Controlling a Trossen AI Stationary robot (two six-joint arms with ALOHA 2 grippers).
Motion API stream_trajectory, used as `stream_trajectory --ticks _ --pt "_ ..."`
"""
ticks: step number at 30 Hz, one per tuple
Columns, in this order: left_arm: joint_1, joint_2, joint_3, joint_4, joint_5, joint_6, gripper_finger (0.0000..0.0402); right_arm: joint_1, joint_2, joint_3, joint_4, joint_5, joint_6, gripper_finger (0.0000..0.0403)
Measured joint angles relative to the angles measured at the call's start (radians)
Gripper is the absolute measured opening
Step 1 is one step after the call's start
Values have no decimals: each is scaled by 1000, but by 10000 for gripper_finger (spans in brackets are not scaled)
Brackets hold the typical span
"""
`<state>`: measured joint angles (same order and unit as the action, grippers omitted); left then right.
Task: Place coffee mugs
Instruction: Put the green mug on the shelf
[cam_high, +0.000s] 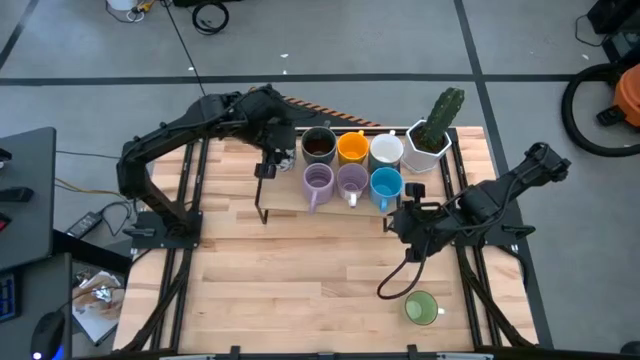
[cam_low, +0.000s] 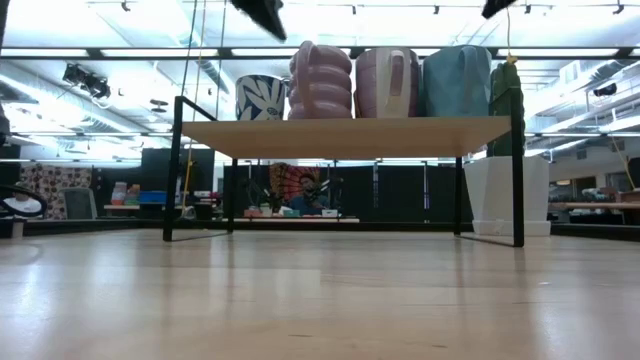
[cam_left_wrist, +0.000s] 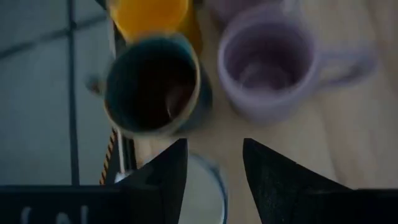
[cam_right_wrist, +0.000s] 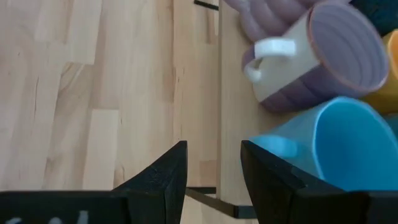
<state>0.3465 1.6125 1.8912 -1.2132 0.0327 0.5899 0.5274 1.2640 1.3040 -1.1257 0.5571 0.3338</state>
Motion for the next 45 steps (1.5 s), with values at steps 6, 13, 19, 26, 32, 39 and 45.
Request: stream_trajectory --ticks 6,13,19,26,32,39,45 --pt "-103 -38 0 120 -1 -132 142 0 -52 -77 37 -9 29 155" --pt "-228 -27 0 197 -12 -178 130 0 -39 -60 56 -78 32 155" --pt "-307 -54 -132 273 -62 -247 127 23 40 -41 42 -138 32 155" --pt "-391 -97 -373 423 -92 -372 127 36 95 -40 25 -265 66 155" --pt "-482 -109 -480 504 -92 -491 127 59 152 -13 -39 -331 109 155" --pt "-604 -107 -593 546 -93 -650 127 91 203 -13 -45 -449 84 168" --pt "-739 -107 -699 663 -182 -803 127 144 291 -13 -34 -542 73 199"
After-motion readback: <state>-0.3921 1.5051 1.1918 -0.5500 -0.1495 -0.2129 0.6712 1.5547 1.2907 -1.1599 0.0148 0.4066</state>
